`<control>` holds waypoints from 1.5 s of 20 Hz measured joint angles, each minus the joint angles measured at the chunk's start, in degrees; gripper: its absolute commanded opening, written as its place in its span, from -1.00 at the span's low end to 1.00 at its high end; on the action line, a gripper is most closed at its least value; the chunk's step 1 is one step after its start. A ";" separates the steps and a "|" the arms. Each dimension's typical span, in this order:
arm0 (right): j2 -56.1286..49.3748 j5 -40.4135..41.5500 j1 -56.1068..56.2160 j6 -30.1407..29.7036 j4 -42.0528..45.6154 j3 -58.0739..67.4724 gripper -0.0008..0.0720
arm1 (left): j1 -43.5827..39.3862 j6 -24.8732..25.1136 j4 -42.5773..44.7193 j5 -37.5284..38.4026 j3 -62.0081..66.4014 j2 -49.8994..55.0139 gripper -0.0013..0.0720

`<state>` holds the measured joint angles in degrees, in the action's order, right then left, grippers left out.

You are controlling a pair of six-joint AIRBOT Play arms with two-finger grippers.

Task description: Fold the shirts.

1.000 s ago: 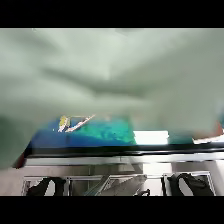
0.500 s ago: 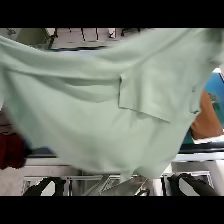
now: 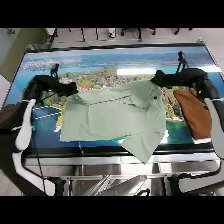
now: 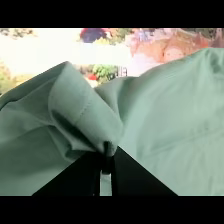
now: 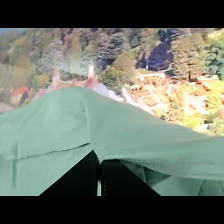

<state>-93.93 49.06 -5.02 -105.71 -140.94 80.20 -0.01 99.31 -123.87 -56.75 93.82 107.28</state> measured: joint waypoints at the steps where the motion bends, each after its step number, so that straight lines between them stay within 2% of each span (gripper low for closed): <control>1: -1.42 -1.01 -0.09 -0.04 -0.15 0.20 0.19 | -0.04 0.02 -1.16 -0.20 2.64 2.91 0.87; 4: -2.34 -0.09 -2.21 -0.22 0.11 1.49 0.21 | 1.16 -0.02 -3.13 -4.24 12.07 8.33 0.85; 6: -0.61 4.92 -5.49 -0.33 1.49 2.12 -0.08 | 3.96 -0.07 -3.89 -9.49 18.51 9.57 0.85; 9: 4.33 15.43 -11.47 -0.42 6.47 0.81 -0.08 | 10.67 -0.22 -4.15 -19.76 20.92 7.91 0.85; 13: 14.78 24.52 -18.78 -0.13 14.69 -10.54 -0.08 | 19.89 3.96 -4.39 -29.00 5.99 0.52 0.85; 18: 23.54 27.43 -26.01 -0.24 20.39 -25.29 -0.07 | 26.34 12.00 -4.57 -30.29 -17.44 -6.29 0.85; 19: 24.13 27.61 -26.80 -0.48 20.98 -27.04 0.05 | 26.84 13.03 -4.61 -30.32 -20.79 -6.95 0.85; 20: 24.46 27.63 -27.36 -0.68 21.27 -28.50 0.35 | 27.10 13.86 -4.61 -30.32 -23.76 -7.39 0.85; 24: 23.47 26.95 -28.06 -1.99 21.53 -32.57 0.36 | 26.21 15.89 -5.62 -30.51 -32.41 -8.35 0.85; 25: 22.64 26.23 -27.98 -2.58 20.87 -33.40 0.36 | 25.62 16.24 -6.01 -30.56 -33.99 -8.41 0.68; 26: 21.62 25.70 -27.71 -3.43 19.87 -34.10 0.36 | 24.92 16.41 -5.90 -30.14 -35.19 -8.48 0.16; 28: 19.19 24.48 -26.67 -4.92 17.88 -34.91 0.36 | 23.39 17.09 -4.68 -28.68 -36.87 -8.41 -0.73; 29: 17.68 23.74 -25.83 -5.42 17.14 -35.17 0.36 | 22.67 17.38 -4.09 -27.65 -37.24 -8.41 -0.91; 30: 16.17 23.02 -24.92 -5.90 16.44 -35.34 0.36 | 22.03 17.79 -4.13 -27.43 -37.29 -8.41 -0.91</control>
<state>-77.76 72.07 -29.93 -111.61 -124.51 44.86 22.02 117.10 -128.01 -84.18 56.53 98.87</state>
